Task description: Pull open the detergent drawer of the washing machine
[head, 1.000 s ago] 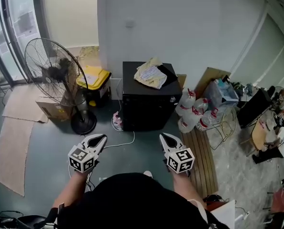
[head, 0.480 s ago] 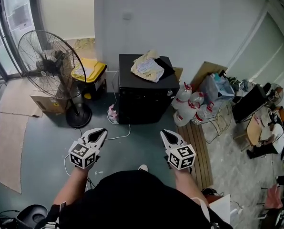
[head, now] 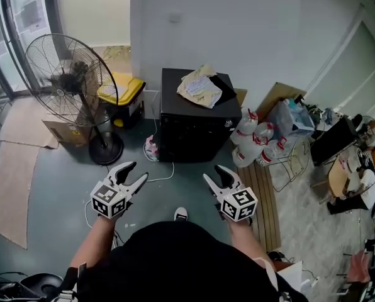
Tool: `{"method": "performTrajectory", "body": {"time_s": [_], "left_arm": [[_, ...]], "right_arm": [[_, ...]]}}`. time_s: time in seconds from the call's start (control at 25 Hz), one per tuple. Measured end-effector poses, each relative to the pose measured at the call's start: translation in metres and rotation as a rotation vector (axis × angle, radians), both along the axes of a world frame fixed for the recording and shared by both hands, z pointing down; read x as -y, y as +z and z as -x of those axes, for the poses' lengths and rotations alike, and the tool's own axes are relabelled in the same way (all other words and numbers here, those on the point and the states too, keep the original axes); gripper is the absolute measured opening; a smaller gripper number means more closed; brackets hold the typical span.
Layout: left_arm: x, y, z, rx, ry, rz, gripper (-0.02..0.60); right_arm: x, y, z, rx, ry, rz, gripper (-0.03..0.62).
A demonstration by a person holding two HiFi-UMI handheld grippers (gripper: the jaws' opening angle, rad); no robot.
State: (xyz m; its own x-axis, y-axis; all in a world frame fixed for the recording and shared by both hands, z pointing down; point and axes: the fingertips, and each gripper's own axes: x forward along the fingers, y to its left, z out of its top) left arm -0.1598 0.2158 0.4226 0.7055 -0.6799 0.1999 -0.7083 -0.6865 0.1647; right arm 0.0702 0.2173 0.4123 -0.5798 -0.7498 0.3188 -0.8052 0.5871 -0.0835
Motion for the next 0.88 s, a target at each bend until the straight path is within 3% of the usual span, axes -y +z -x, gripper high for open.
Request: {"method": "performTrajectory", "body": {"time_s": [0.28,0.88], "left_arm": [[0.033,0.003,-0.004,0.022,-0.028,0.013,0.233],[0.110,0.014,-0.055,0.052,-0.063,0.053,0.241]], "right_arm": [[0.045,0.012,-0.006,0.010,-0.027,0.009,0.207],[0.143,0.039,-0.056,0.044,-0.062,0.049,0.241]]}}
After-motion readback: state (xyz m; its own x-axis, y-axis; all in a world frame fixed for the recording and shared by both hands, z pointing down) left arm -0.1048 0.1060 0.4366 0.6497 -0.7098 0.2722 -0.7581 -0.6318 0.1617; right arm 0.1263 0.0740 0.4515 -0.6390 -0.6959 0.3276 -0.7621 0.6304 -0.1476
